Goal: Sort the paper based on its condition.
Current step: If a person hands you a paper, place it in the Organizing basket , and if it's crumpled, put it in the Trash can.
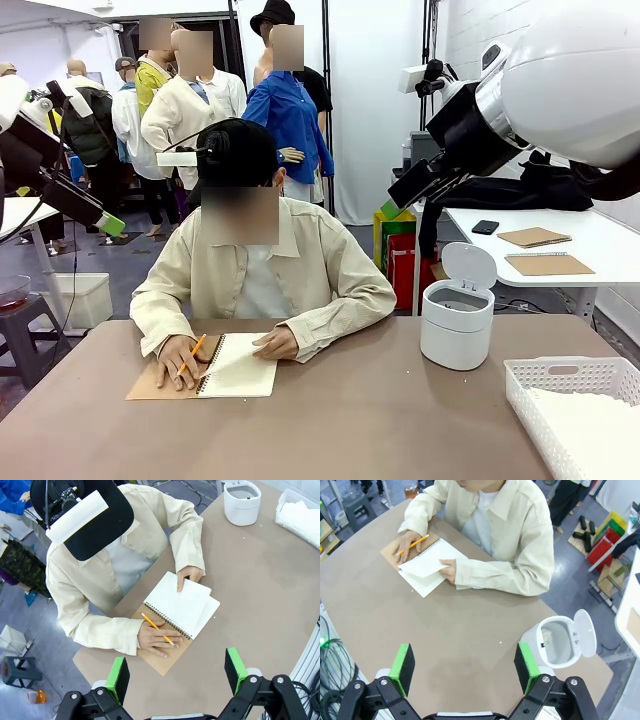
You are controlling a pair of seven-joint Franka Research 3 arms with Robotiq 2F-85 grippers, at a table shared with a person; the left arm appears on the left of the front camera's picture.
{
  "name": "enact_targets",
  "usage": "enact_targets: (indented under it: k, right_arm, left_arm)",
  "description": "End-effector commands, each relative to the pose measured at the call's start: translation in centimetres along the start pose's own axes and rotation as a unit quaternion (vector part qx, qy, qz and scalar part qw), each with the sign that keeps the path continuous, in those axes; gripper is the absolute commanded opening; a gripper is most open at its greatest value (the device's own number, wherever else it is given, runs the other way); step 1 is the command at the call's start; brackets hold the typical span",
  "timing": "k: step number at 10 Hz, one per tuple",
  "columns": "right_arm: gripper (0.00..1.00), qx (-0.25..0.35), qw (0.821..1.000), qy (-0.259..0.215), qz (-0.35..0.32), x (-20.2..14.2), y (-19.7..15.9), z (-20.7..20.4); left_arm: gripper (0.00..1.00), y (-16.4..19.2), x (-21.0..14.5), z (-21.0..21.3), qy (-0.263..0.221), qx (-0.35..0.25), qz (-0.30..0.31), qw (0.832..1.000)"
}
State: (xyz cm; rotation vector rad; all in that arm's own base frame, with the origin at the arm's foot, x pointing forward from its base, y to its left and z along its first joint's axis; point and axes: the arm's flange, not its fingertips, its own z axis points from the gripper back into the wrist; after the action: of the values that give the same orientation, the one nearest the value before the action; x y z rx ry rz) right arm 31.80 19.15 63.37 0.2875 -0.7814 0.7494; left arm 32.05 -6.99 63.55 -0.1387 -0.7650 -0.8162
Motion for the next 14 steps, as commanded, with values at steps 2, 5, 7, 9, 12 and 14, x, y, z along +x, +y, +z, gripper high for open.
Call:
enact_targets:
  k: [2, 5, 7, 9, 12, 14]
  right_arm:
    - [1.0, -0.002, 1.0, -0.003, 0.0, 0.01, -0.03, 0.0]
    - [1.0, -0.002, 1.0, -0.003, 0.0, 0.01, -0.03, 0.0]
    - [1.0, -0.002, 1.0, -0.003, 0.0, 0.01, -0.03, 0.0]
    - [1.0, -0.002, 1.0, -0.003, 0.0, 0.01, -0.03, 0.0]
    - [1.0, -0.002, 1.0, -0.003, 0.0, 0.01, -0.03, 0.0]
    - [1.0, -0.002, 1.0, -0.003, 0.0, 0.01, -0.03, 0.0]
  left_arm:
    - [1.0, 0.05, 0.01, 0.07, 0.0, 0.001, -0.003, 1.0]
    - [1.0, 0.05, 0.01, 0.07, 0.0, 0.001, -0.003, 1.0]
    - [1.0, 0.05, 0.01, 0.07, 0.0, 0.001, -0.003, 1.0]
    - [1.0, 0.05, 0.01, 0.07, 0.0, 0.001, -0.003, 1.0]
    - [1.0, 0.05, 0.01, 0.07, 0.0, 0.001, -0.003, 1.0]
    - [1.0, 0.05, 0.01, 0.07, 0.0, 0.001, -0.003, 1.0]
